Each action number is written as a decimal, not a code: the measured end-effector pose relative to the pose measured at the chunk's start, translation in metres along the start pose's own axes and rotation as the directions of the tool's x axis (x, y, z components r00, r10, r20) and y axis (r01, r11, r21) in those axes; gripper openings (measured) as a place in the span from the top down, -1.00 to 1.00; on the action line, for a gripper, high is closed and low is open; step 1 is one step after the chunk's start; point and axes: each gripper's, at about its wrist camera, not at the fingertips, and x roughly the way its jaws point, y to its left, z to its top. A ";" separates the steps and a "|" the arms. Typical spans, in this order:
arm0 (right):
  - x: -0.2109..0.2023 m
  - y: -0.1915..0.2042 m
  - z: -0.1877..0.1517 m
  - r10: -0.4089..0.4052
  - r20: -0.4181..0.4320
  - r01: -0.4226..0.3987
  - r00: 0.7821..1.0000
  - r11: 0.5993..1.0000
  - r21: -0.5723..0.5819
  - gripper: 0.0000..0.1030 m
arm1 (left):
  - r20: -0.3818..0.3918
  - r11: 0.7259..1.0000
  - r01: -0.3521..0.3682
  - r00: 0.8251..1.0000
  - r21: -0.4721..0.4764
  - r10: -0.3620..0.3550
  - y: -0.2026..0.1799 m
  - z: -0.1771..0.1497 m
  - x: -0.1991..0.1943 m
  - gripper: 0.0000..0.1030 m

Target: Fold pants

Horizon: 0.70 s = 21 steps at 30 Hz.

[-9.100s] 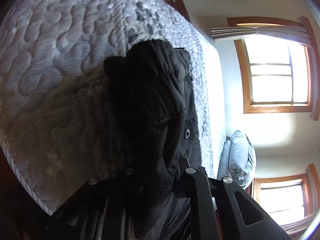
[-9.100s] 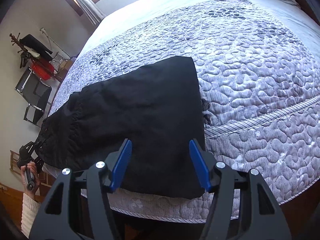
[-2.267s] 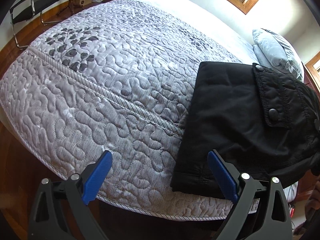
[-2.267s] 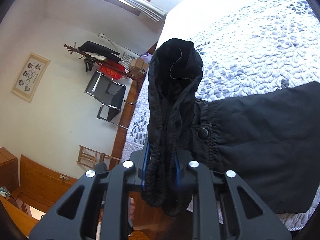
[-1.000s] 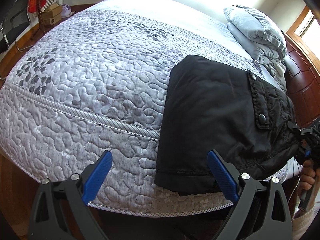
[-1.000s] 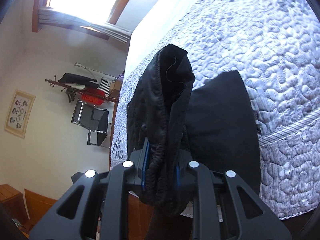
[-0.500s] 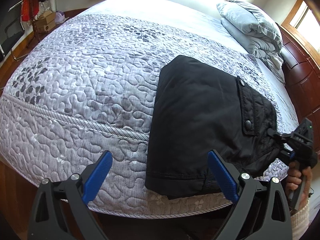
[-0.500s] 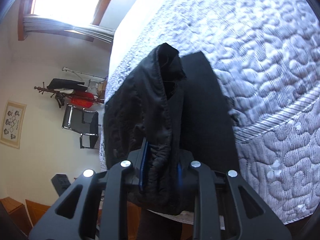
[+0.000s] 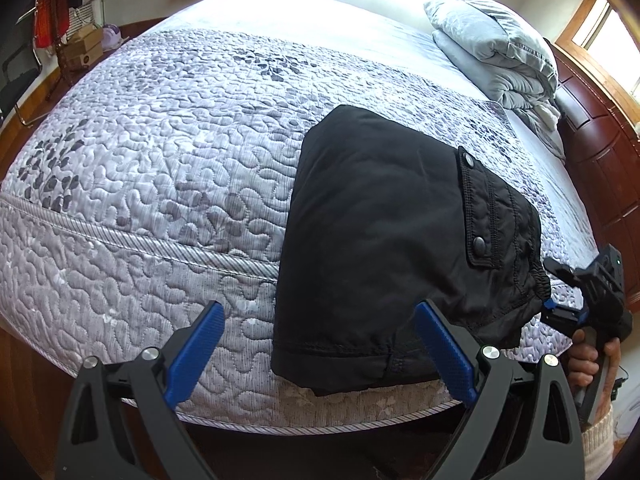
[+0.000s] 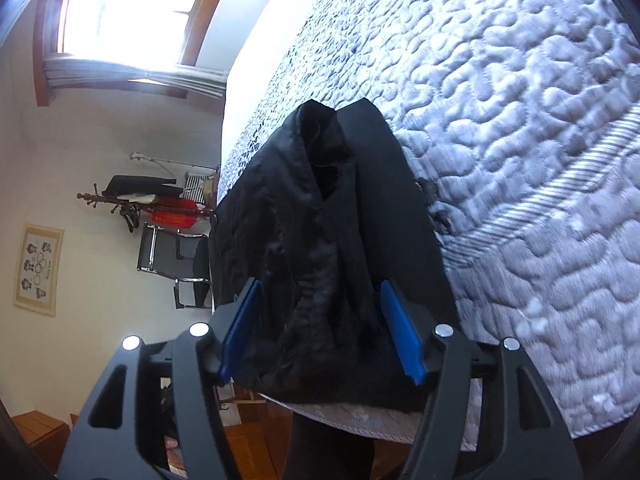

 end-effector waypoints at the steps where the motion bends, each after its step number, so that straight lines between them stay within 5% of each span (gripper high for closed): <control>1: -0.003 -0.003 -0.003 0.006 0.000 -0.006 1.000 1.000 0.006 -0.21 | -0.002 1.000 0.004 1.000 -0.002 -0.004 0.000 0.000 0.001 -0.88; 8: -0.002 -0.015 -0.021 0.029 -0.025 -0.028 0.999 0.999 0.039 -0.21 | -0.007 1.000 0.013 1.000 0.007 -0.013 -0.006 -0.003 0.002 -0.88; 12: 0.003 -0.011 -0.020 0.006 -0.029 -0.005 1.000 0.999 0.035 0.20 | -0.005 1.000 0.019 1.000 0.004 -0.019 -0.008 -0.004 0.001 -0.88; 21: 0.000 0.022 -0.021 -0.018 -0.011 0.018 1.000 1.000 -0.016 0.35 | 0.020 1.000 0.020 1.000 0.025 -0.020 -0.015 0.002 -0.007 -0.88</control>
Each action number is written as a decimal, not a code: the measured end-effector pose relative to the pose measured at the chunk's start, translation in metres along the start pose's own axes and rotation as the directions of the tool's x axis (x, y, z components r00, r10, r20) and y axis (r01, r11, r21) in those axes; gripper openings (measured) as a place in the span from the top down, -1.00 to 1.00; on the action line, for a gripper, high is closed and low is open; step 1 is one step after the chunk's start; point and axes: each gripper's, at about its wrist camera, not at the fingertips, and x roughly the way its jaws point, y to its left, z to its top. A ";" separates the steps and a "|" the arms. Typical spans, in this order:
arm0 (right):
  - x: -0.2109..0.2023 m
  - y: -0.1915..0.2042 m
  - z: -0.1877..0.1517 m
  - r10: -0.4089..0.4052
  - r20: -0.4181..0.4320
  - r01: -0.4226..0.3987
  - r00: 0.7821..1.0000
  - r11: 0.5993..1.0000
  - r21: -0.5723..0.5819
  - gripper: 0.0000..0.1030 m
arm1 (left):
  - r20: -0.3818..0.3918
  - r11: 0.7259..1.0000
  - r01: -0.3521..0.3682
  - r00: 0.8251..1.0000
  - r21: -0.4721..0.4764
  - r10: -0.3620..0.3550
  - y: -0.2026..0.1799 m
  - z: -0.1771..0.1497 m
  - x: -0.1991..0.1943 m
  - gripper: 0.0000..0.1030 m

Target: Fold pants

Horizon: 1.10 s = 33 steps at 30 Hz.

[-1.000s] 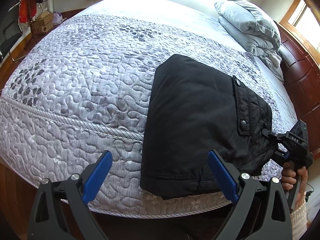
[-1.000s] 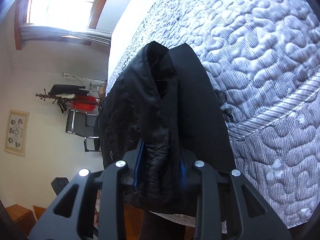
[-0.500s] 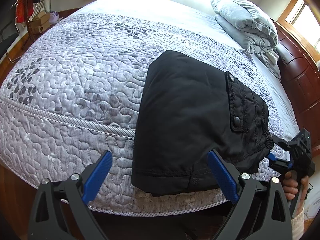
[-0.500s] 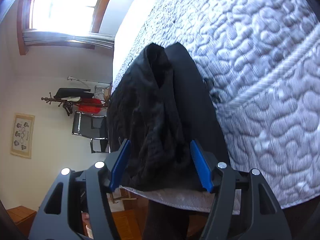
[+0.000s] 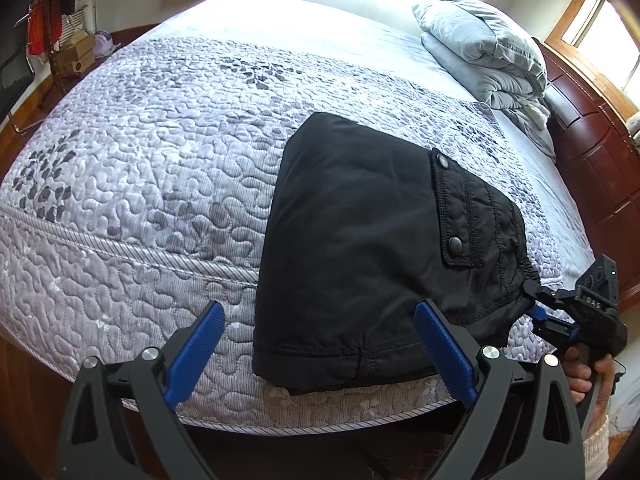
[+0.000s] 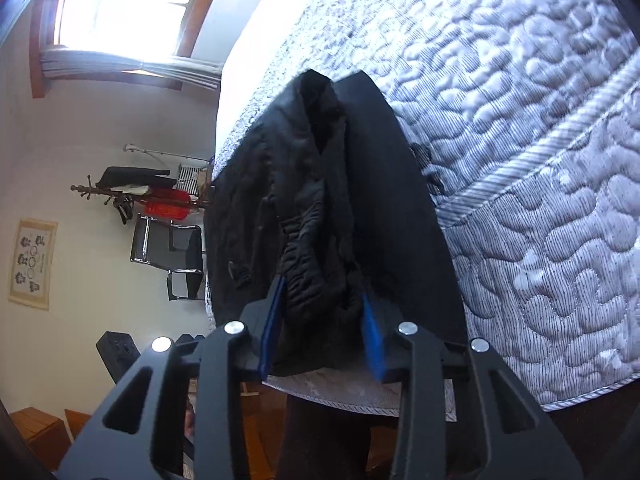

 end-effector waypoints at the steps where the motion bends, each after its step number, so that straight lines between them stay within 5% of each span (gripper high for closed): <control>1: -0.003 0.004 0.000 0.005 0.006 -0.005 1.000 1.000 -0.009 0.35 | 0.003 1.000 0.001 1.000 0.004 -0.001 -0.001 0.001 -0.001 -0.88; 22: 0.015 -0.002 -0.008 -0.149 -0.008 0.148 0.989 0.986 -0.075 0.33 | 0.154 0.995 -0.012 0.988 0.103 -0.004 -0.029 0.018 -0.045 -0.88; 26: 0.010 0.011 -0.010 -0.209 0.013 0.208 0.978 0.969 -0.134 0.07 | 0.172 0.994 -0.022 0.985 0.110 0.002 -0.031 0.021 -0.049 -0.88; 33: -0.012 0.033 -0.008 -0.231 0.079 0.243 0.970 0.947 -0.210 -0.06 | 0.201 0.992 -0.035 0.980 0.120 0.010 -0.035 0.023 -0.057 -0.88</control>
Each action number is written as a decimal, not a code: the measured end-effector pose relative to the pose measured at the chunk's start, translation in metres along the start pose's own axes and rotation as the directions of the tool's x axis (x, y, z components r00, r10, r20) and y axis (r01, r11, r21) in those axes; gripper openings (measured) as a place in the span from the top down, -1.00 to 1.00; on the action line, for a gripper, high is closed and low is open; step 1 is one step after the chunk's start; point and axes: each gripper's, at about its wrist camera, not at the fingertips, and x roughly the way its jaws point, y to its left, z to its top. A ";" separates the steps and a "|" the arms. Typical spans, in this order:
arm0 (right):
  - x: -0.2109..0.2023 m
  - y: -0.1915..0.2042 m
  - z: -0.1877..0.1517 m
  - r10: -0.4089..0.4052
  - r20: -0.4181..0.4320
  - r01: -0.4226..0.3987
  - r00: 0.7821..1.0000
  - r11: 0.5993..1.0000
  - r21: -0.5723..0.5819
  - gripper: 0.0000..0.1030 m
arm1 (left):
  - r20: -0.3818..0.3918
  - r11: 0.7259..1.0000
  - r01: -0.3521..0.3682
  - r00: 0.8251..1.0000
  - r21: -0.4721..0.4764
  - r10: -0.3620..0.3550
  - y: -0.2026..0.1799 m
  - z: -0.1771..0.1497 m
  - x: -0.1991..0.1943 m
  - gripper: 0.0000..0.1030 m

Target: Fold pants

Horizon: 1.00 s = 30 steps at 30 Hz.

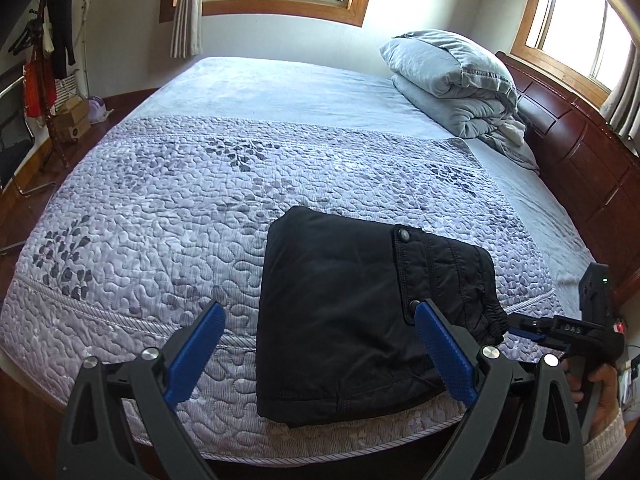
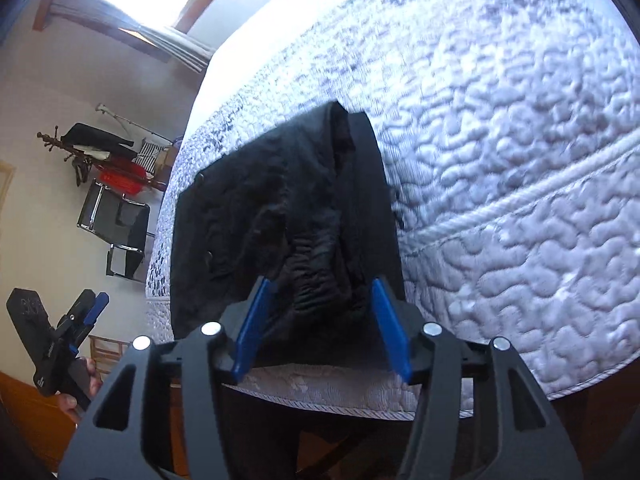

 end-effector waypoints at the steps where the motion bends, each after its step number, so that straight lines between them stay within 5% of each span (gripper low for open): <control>1: -0.003 0.002 0.001 -0.010 0.009 0.010 1.000 1.000 -0.014 -0.08 | 0.004 1.000 -0.003 1.000 0.004 0.003 -0.001 0.000 -0.001 -0.88; 9: -0.017 0.001 0.009 -0.077 0.038 0.080 0.996 0.992 -0.093 -0.39 | -0.068 1.000 0.027 0.997 -0.012 -0.027 0.012 0.001 0.021 -0.93; 13: -0.014 -0.009 0.013 -0.061 0.018 0.063 0.998 0.994 -0.084 -0.49 | -0.203 0.984 0.119 0.968 -0.136 -0.145 0.050 -0.001 0.060 -0.93; 20: 0.007 -0.036 0.025 0.106 -0.053 -0.106 0.993 0.994 0.006 -0.68 | -0.314 0.828 0.311 0.816 -0.467 -0.484 0.118 -0.019 0.132 -0.92; 23: 0.017 -0.053 0.033 0.200 -0.074 -0.193 0.977 0.977 0.086 -0.72 | -0.339 0.788 0.346 0.761 -0.509 -0.553 0.126 -0.024 0.154 -0.92; 26: 0.027 -0.068 0.039 0.282 -0.092 -0.268 0.955 0.953 0.141 -0.75 | -0.371 0.782 0.339 0.736 -0.524 -0.567 0.128 -0.027 0.171 -0.92; 30: 0.042 -0.077 0.045 0.315 -0.150 -0.295 0.937 0.945 0.137 -0.77 | -0.385 0.734 0.395 0.660 -0.553 -0.645 0.124 -0.031 0.188 -0.92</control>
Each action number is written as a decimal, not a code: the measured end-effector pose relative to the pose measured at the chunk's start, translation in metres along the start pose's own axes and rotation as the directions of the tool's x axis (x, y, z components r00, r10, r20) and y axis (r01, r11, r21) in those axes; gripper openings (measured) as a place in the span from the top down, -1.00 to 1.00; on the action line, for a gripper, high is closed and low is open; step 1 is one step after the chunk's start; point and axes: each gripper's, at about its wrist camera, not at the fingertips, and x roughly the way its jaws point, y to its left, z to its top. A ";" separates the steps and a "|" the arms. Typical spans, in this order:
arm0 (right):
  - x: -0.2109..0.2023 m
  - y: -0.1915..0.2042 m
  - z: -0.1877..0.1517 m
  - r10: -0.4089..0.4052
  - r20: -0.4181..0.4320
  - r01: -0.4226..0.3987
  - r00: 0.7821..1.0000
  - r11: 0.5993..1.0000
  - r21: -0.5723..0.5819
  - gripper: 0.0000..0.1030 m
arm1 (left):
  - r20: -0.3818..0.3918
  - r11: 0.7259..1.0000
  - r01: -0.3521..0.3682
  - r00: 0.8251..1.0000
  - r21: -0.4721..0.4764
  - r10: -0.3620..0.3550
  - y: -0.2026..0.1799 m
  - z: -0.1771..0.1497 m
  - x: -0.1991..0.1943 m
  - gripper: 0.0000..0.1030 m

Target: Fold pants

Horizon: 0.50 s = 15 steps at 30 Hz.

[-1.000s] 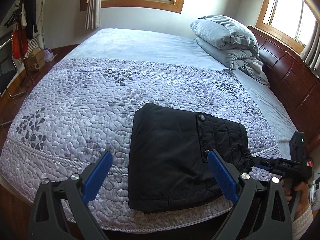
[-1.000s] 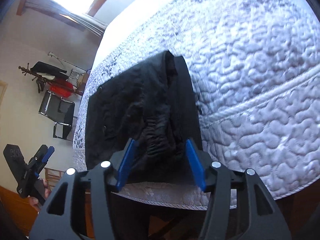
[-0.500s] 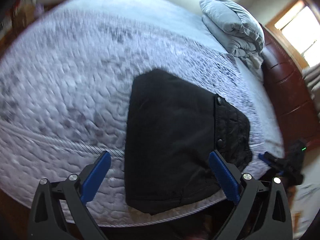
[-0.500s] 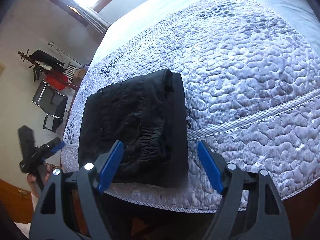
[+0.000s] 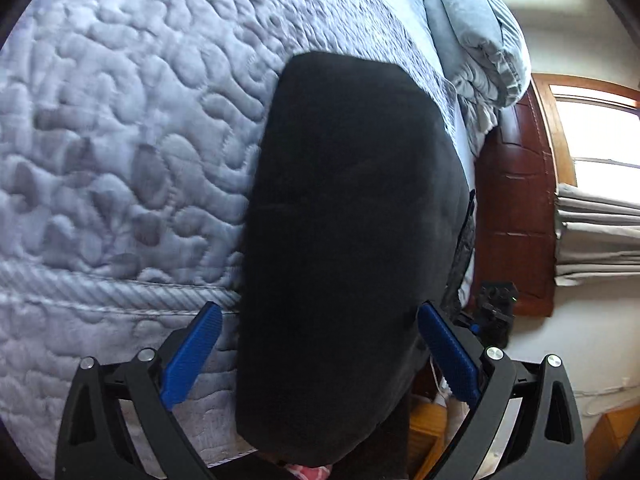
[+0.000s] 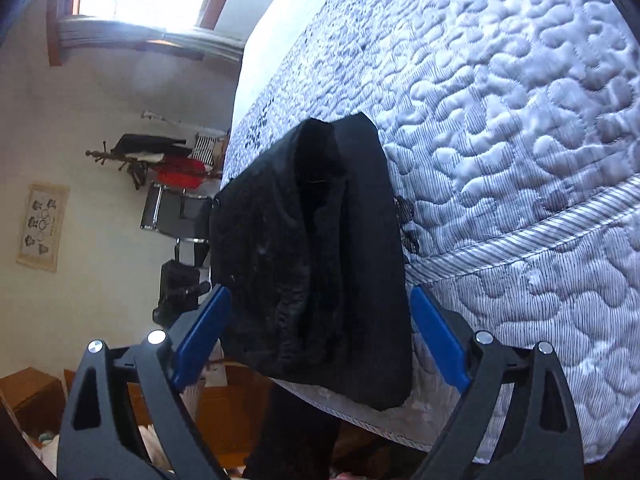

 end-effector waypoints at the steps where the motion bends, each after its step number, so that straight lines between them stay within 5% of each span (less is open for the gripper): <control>1: 0.003 -0.003 0.001 0.011 -0.013 -0.011 1.000 1.000 -0.001 -0.77 | -0.017 1.000 0.020 1.000 0.003 -0.020 0.001 0.002 0.005 -0.92; 15: 0.032 -0.028 0.015 0.078 -0.093 -0.075 0.993 0.997 0.036 -0.87 | -0.114 0.990 0.142 0.983 -0.022 -0.143 0.000 0.024 0.040 -0.92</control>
